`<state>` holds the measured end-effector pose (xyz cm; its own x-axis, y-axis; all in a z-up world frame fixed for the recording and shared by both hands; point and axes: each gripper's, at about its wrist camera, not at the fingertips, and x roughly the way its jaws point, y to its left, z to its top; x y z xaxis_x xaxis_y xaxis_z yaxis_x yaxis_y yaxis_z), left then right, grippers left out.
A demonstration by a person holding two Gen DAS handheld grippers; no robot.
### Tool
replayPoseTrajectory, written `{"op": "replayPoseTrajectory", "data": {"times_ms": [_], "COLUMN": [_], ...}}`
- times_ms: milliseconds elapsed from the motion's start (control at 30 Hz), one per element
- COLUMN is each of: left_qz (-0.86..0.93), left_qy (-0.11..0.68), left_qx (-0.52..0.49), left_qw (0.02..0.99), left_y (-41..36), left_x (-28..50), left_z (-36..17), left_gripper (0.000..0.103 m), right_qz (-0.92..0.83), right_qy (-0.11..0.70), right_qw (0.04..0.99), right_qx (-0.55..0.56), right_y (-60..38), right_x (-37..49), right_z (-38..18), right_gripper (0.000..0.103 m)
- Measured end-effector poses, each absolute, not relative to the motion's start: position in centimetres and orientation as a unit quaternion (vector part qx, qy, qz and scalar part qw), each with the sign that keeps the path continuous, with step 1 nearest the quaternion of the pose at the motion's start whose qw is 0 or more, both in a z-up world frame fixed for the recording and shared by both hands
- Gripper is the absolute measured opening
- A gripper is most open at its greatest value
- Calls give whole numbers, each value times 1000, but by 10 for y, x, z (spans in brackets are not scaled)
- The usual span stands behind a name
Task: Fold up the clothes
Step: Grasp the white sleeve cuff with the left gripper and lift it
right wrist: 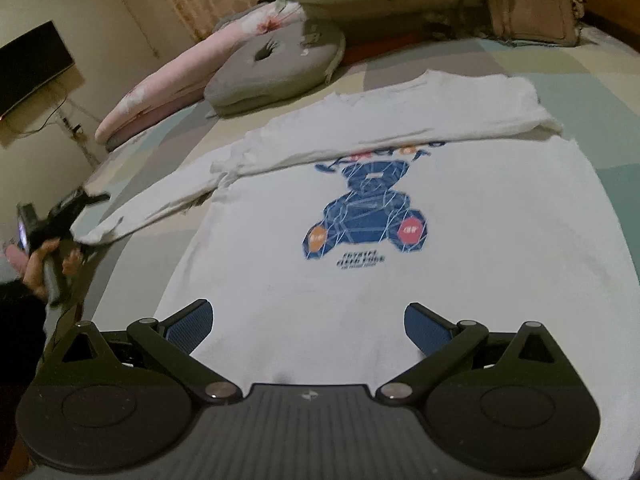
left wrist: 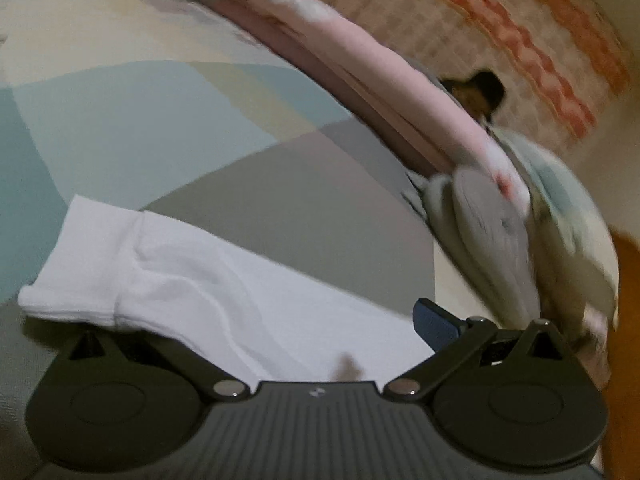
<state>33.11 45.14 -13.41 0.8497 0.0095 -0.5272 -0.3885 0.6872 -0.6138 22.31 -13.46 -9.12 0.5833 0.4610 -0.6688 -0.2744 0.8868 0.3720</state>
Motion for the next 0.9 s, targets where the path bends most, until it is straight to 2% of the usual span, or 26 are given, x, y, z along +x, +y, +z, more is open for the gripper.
{"op": "replayPoseTrajectory", "data": {"times_ms": [200, 500, 900], "left_qz": [89, 81, 49], "left_qy": [206, 206, 214], "left_qx": [-369, -318, -284], "left_qw": [902, 922, 933], "left_y": [441, 407, 351], "left_x": [326, 330, 344], "left_z": [-104, -56, -17], "left_gripper": [102, 102, 102], "right_qz": [230, 252, 245], "right_qy": [410, 419, 421], "right_qw": [878, 869, 873], "right_qx": [95, 78, 27], "right_y": [-135, -140, -155], "right_x": [218, 213, 191], "right_z": [-93, -92, -74], "right_gripper": [103, 103, 103]}}
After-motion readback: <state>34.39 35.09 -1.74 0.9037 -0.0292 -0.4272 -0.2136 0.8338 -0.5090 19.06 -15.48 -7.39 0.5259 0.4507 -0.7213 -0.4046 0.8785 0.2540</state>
